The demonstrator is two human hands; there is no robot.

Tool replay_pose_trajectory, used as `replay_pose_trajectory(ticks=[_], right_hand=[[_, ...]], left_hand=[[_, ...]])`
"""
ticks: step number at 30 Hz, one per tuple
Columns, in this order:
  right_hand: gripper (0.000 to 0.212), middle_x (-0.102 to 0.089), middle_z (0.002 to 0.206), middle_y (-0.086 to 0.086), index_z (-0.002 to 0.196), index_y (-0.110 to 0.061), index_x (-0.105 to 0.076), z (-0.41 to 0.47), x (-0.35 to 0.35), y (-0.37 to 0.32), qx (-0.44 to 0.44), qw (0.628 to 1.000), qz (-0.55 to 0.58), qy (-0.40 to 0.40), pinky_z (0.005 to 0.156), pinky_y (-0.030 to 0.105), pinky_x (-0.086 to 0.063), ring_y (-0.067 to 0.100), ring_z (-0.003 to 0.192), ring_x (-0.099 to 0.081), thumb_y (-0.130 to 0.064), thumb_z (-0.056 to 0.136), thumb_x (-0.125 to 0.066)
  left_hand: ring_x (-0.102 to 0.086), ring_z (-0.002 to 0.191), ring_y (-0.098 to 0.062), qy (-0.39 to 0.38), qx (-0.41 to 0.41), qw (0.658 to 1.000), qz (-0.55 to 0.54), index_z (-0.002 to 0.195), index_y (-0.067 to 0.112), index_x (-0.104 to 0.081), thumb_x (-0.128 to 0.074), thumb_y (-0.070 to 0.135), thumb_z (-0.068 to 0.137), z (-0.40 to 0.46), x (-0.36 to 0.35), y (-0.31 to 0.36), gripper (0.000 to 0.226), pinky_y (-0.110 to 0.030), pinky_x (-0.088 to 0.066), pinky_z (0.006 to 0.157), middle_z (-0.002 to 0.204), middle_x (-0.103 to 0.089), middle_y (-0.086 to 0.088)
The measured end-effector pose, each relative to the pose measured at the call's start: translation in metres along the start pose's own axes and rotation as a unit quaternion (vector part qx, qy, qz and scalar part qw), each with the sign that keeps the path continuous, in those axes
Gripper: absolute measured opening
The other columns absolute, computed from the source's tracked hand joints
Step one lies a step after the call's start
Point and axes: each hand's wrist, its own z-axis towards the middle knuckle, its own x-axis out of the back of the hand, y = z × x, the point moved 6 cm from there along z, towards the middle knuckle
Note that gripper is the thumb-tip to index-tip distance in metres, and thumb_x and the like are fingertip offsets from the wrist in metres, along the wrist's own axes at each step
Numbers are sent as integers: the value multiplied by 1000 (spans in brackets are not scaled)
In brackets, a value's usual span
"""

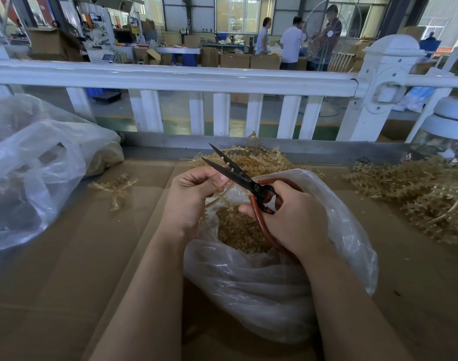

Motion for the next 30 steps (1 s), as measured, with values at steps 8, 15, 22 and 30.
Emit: replay_pose_trajectory(ticks=[8,15,22,30], right_hand=[[69,-64,73,-19,83,-25,-68,0,3,-1,6,999,-10,30,60,16,-48,0,64,-53,-88,73,-43],[59,-55,66,-22,74,-32,-58,0,2,-1,-5,1000,-8,18,56,13,-42,0,59,-52,-89,72,-43],[72,-70,80,-13,90,-21,-70,1,-2,2,-4,1000,-21,1,63,18,-50,6,68,-62,-87,73,-45],[72,-66,79,-19,89,-25,-69,1,0,2,-12,1000,-14,7,63,18,-50,1,67,-56,-89,72,-41]], left_hand=[[-56,66,-11,-6,-5,1000,0,71,13,-74,-72,15,73,1,-1,0,4,-19,-49,65,70,-67,0],[-52,63,-10,-4,-1,1000,-11,67,18,-72,-72,15,75,2,1,-2,8,-17,-46,63,65,-63,3],[-57,67,-10,-34,-17,999,27,84,-3,-69,-71,15,75,1,-4,-3,20,-19,-49,67,74,-68,-2],[-58,69,-15,-44,-22,999,24,85,6,-64,-64,13,84,0,-5,1,7,-24,-47,70,74,-68,-3]])
